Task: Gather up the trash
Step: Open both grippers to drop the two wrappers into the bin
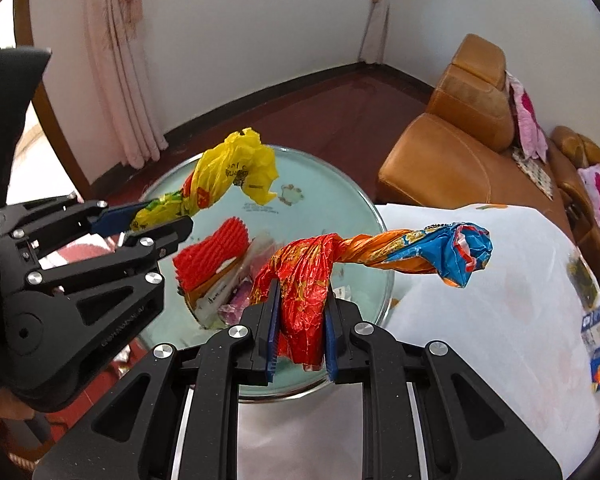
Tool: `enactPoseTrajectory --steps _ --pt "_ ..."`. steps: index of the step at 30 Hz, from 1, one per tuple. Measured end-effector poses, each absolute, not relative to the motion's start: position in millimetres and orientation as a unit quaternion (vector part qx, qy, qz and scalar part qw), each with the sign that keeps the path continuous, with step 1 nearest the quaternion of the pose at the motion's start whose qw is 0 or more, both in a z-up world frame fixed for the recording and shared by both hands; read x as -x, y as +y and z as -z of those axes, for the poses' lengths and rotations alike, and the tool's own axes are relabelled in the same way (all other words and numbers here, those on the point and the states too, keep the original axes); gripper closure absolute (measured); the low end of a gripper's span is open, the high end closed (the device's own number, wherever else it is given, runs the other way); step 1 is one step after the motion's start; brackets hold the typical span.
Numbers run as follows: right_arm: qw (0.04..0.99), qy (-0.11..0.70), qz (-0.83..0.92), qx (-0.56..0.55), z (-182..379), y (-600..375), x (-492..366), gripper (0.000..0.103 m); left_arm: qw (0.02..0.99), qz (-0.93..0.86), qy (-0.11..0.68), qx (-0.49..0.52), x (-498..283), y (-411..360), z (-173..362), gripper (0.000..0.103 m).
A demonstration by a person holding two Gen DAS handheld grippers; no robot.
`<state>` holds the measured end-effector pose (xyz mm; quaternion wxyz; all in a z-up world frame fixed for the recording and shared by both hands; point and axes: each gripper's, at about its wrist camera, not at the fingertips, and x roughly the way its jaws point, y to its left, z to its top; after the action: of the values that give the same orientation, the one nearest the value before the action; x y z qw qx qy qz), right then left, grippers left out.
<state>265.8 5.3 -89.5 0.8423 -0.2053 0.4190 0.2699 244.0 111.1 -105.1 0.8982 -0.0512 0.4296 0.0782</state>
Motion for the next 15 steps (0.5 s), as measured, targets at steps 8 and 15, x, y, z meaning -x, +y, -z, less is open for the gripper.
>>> enactPoseTrajectory --steps 8,15 --pt "0.811 0.439 -0.302 0.240 110 22 -278 0.082 0.892 -0.083 0.442 0.054 -258 114 113 0.077" --pt "0.811 0.436 -0.295 0.254 117 21 -289 0.058 0.887 -0.088 0.451 0.056 -266 115 121 0.077"
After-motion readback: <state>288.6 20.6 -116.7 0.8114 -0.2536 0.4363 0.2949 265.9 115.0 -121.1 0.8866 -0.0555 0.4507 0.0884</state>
